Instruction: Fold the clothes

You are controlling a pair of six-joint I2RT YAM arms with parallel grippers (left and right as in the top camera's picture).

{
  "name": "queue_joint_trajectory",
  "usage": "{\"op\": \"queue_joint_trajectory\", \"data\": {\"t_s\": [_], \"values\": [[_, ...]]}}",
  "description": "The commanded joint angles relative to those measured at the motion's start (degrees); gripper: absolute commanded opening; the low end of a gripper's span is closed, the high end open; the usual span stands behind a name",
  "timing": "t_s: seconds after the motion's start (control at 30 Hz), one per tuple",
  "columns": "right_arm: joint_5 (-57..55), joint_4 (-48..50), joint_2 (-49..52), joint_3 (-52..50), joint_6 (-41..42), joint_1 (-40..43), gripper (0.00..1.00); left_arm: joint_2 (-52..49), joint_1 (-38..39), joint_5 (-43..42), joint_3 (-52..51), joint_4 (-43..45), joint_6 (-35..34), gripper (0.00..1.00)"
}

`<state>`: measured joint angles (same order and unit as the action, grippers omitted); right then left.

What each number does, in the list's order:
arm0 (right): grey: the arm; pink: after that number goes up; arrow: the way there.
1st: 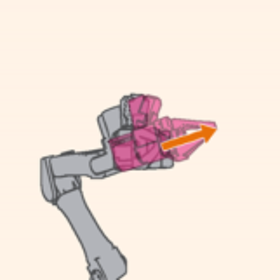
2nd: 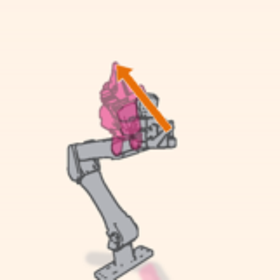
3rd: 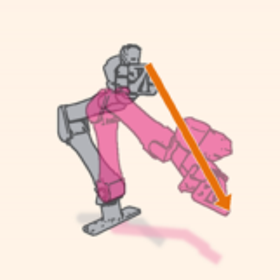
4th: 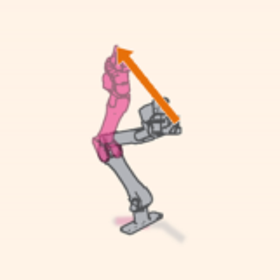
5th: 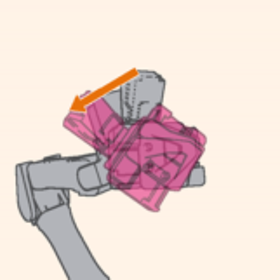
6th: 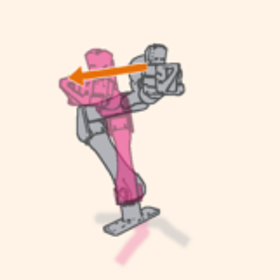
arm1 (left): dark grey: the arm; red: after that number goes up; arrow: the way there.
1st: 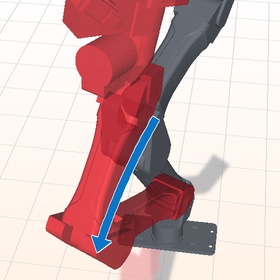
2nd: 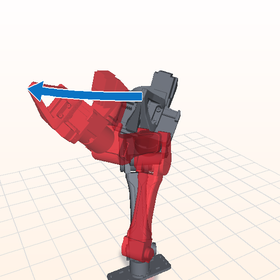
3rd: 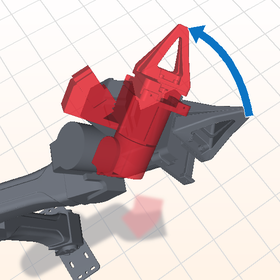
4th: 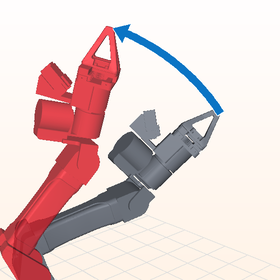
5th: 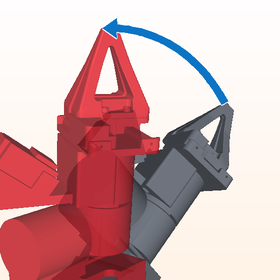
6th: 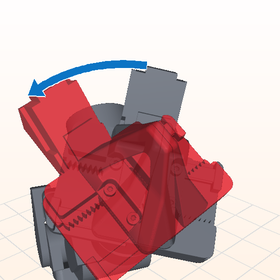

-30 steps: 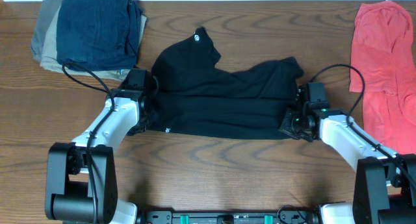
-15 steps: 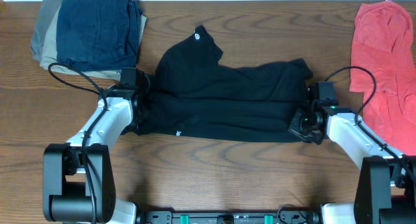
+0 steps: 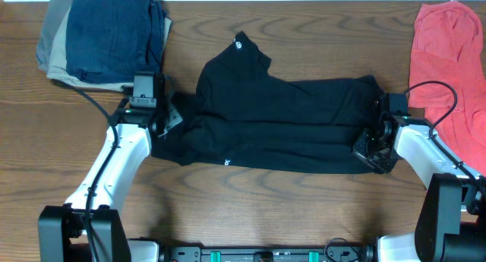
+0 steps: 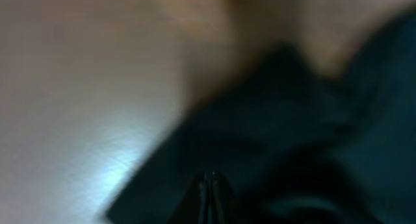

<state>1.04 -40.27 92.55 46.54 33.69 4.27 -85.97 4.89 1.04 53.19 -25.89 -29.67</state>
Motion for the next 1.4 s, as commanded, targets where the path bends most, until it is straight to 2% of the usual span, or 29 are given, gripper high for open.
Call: {"op": "queue_joint_trajectory", "data": {"t_s": [0.0, 0.6, 0.67, 0.77, 0.87, 0.93, 1.1, 1.37], "values": [[2.5, 0.7, 0.8, 1.1, -2.0, 0.0, 0.01, -1.5, 1.7, -9.3, 0.3, 1.3, 6.7, 0.06], [2.7, -1.1, 0.8, 1.1, -3.8, -0.7, 0.01, -15.4, 2.5, -8.9, 0.3, 7.4, 6.8, 0.06], [2.6, -1.3, 0.8, 1.1, -3.8, -0.7, 0.01, -15.9, 2.5, -6.9, 0.3, 6.9, 6.6, 0.06], [2.6, -1.4, 0.8, 1.1, -3.9, -0.7, 0.01, -15.8, 2.1, 1.2, 0.3, 3.8, 1.0, 0.06], [2.6, -1.4, 0.8, 1.1, -4.0, -0.7, 0.01, -15.7, 0.7, 10.2, 0.3, -2.6, -8.7, 0.06], [2.6, -1.3, 0.8, 1.1, -4.2, -0.7, 0.01, -15.7, -0.5, 11.7, 0.3, -5.8, -12.2, 0.06], [2.2, -1.1, 0.8, 1.1, -4.5, -0.7, 0.01, -15.4, -4.0, 11.4, 0.3, -11.8, -15.7, 0.06], [2.2, -1.7, 0.7, 1.2, -4.6, -0.6, 0.01, -9.1, -4.7, 11.3, 0.3, -17.0, -15.6, 0.06]]}}
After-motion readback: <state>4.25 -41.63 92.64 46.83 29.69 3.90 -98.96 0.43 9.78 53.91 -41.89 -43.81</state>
